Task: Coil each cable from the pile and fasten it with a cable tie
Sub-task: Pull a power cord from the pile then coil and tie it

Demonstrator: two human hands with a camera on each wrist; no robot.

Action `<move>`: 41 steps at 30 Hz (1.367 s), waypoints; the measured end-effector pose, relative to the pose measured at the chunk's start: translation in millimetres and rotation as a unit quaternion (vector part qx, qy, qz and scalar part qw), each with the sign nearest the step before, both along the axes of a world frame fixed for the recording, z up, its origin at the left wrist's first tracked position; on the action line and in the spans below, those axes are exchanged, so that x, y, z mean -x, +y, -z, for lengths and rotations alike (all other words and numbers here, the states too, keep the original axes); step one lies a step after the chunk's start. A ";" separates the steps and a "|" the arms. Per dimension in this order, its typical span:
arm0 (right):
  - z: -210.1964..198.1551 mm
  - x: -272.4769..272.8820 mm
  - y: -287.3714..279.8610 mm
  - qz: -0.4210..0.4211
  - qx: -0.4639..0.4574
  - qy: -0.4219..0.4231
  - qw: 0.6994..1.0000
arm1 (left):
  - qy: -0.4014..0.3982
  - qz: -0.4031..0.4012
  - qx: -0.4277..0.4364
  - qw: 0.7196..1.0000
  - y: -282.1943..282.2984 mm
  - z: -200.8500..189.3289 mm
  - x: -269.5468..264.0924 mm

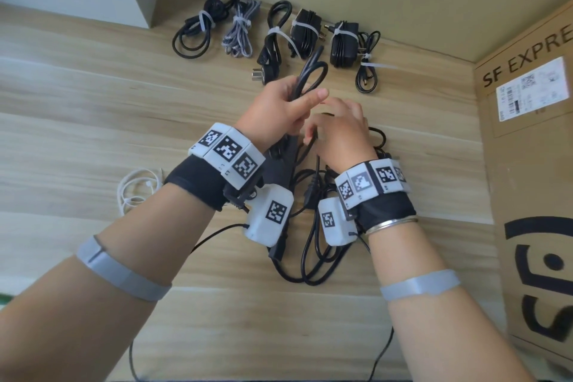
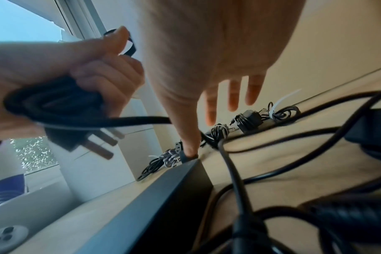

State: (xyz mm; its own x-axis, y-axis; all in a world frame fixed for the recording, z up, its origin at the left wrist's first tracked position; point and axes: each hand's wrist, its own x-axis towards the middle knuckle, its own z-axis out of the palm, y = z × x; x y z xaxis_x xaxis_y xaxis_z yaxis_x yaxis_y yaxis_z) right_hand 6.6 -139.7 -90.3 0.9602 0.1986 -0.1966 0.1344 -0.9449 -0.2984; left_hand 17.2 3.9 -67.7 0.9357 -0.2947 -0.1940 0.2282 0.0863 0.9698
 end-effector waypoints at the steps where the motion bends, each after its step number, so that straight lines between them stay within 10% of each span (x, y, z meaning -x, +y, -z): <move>1: 0.0 -2.2 0.1 0.008 -0.006 -0.019 1.000 | -0.002 -0.002 -0.018 1.000 1.3 1.7 -0.5; 9: -16.9 -6.5 -11.1 0.023 -0.066 -0.143 0.987 | -0.023 0.054 -0.223 0.973 -2.1 16.7 1.7; 16: -30.0 -13.1 -10.1 0.068 -0.151 -0.213 0.963 | -0.076 0.052 -0.234 0.968 -13.7 18.6 5.3; 31: -41.2 -7.0 -1.3 0.107 -0.264 0.045 0.958 | -0.126 0.010 -0.137 0.982 -22.2 20.1 0.5; 41: -35.3 -1.9 -11.0 0.084 -0.205 0.061 0.973 | -0.077 0.004 -0.125 0.989 -24.4 26.4 -1.9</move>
